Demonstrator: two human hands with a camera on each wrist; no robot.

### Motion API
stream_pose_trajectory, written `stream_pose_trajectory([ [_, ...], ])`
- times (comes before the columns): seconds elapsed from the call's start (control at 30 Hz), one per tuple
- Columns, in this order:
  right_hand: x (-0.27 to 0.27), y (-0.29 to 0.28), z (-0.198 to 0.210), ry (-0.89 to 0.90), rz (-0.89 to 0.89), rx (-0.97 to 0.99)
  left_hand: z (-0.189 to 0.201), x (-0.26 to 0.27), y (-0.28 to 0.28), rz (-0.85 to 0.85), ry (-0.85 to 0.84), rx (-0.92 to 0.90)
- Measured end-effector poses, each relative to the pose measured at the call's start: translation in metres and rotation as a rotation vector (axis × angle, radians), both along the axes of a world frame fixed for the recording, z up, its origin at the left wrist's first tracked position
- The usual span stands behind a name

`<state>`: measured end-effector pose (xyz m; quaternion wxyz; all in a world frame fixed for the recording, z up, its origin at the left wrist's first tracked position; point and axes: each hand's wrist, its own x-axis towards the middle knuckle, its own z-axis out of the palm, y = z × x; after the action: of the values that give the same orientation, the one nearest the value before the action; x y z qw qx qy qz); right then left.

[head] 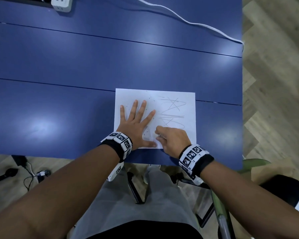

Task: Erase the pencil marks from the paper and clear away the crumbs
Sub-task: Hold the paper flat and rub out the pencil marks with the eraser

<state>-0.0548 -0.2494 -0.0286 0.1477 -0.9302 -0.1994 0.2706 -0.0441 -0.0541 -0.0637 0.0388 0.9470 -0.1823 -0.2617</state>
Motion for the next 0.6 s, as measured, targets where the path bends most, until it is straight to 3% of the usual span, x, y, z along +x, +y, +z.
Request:
stream_pose_trajectory([
  [0.2,0.019,0.003,-0.002,-0.071,-0.107,0.042,-0.001,0.001,-0.001,-0.003,-0.010,0.004],
  [0.4,-0.002,0.003,0.002,0.010,-0.001,0.030,-0.002,-0.001,0.000,0.005,-0.013,0.001],
  [0.6,0.010,0.005,-0.005,-0.062,-0.119,0.061,-0.001,0.001,-0.001,-0.011,-0.024,0.018],
])
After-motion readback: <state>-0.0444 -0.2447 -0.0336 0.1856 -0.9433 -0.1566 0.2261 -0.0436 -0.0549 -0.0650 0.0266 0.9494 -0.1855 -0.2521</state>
